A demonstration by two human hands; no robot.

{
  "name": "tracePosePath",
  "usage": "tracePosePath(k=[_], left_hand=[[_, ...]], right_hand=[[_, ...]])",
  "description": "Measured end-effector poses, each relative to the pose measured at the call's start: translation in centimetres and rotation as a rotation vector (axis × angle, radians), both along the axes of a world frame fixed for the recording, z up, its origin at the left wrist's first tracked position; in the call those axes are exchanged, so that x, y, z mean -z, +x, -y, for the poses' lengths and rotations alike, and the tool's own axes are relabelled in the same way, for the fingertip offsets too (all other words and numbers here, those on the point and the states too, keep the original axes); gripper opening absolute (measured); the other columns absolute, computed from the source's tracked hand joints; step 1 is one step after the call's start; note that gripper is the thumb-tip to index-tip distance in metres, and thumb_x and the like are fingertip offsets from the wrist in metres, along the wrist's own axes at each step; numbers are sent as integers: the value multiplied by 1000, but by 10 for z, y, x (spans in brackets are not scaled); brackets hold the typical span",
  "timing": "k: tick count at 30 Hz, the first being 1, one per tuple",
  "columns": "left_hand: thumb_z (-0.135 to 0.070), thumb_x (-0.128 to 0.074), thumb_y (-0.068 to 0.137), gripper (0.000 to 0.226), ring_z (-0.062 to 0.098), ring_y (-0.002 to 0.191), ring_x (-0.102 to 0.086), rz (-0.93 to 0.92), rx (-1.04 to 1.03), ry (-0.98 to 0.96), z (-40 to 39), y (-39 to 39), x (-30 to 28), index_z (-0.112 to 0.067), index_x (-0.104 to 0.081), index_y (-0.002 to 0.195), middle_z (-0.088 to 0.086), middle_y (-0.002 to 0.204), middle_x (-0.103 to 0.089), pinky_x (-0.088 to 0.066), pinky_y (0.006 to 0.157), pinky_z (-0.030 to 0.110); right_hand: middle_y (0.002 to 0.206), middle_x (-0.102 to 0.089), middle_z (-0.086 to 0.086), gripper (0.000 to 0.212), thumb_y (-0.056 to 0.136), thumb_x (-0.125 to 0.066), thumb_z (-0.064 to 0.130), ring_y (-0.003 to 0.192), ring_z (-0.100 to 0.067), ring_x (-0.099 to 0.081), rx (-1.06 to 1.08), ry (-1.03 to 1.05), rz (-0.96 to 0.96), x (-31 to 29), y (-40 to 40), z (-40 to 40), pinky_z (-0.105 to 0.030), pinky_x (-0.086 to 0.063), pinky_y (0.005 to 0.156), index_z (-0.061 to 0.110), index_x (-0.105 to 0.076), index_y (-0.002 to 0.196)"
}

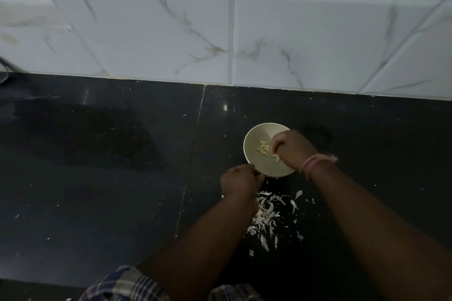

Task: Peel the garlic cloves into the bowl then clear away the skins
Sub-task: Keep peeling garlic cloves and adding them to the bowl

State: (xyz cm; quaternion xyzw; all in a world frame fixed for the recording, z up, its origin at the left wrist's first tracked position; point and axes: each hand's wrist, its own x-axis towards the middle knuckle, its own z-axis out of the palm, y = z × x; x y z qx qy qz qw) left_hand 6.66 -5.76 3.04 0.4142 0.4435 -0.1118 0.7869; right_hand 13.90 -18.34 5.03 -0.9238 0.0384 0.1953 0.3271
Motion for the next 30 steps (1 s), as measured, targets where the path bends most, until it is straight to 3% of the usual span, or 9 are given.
tracePosePath(k=[3, 5, 10, 13, 16, 18, 20, 25, 30], left_hand=[[5, -56, 98, 11, 23, 83, -68, 1, 51, 4, -2, -2, -2, 2, -66, 99, 16, 93, -68, -60, 73, 29], [0, -52, 101, 12, 21, 75, -66, -48, 43, -10, -3, -3, -1, 2, -64, 102, 14, 89, -67, -60, 61, 27], [-2, -50, 101, 16, 18, 61, -57, -119, 165, 75, -4, -16, 7, 1, -63, 110, 12, 78, -60, -57, 48, 26], [-2, -53, 100, 11, 17, 56, -53, -144, 301, 61, 0, -29, 8, -3, -64, 101, 9, 72, -58, -51, 45, 23], [3, -54, 96, 12, 16, 57, -50, -97, 393, 56, 7, -42, 10, -4, -63, 91, 9, 72, -56, -47, 44, 21], [1, -55, 95, 13, 16, 57, -51, -77, 434, 68, 13, -48, 13, -4, -64, 88, 8, 71, -57, -47, 46, 22], [-3, -55, 97, 15, 15, 56, -51, -78, 471, 92, 19, -53, 14, -5, -64, 86, 7, 69, -57, -45, 49, 22], [-4, -55, 97, 14, 14, 55, -54, -71, 467, 117, 26, -59, 14, -3, -69, 95, 7, 73, -62, -46, 49, 22], [-3, -54, 97, 17, 14, 55, -51, -51, 455, 104, 21, -62, 14, -8, -64, 85, 5, 70, -58, -40, 50, 22]], right_hand=[[65, -63, -3, 38, 78, -45, -12, 67, -20, -58, 311, 296, 104, -11, -7, 10, -26, -43, 60, 17, -62, 61], [65, -62, -3, 32, 78, -44, -12, 61, -17, -55, 405, 404, 167, -14, -22, 15, -29, -43, 60, 12, -62, 65], [78, -58, -7, 7, 92, -55, 8, 71, -19, -53, 718, 489, 321, 11, -82, 27, -33, -44, 63, 11, -61, 89], [78, -59, -7, 27, 100, -56, 32, 73, -21, -55, 896, 443, 267, 30, -109, 30, -32, -43, 63, 8, -61, 89], [81, -61, -4, 25, 102, -56, 28, 82, -24, -60, 791, 212, 237, 47, -130, 38, -29, -38, 63, 9, -62, 88], [96, -69, -8, 9, 98, -60, 13, 96, -27, -65, 682, 75, 252, 57, -139, 45, -28, -44, 77, 9, -68, 102], [101, -72, -9, 12, 96, -62, 12, 98, -26, -66, 530, -39, 259, 64, -139, 48, -30, -45, 85, 9, -73, 102], [87, -64, -9, 17, 95, -65, 24, 88, -25, -60, 365, -184, 246, 77, -122, 35, -30, -31, 70, 12, -68, 84], [90, -67, -10, 12, 93, -61, 13, 90, -26, -62, 365, -167, 247, 79, -123, 32, -35, -45, 80, 12, -69, 84]])
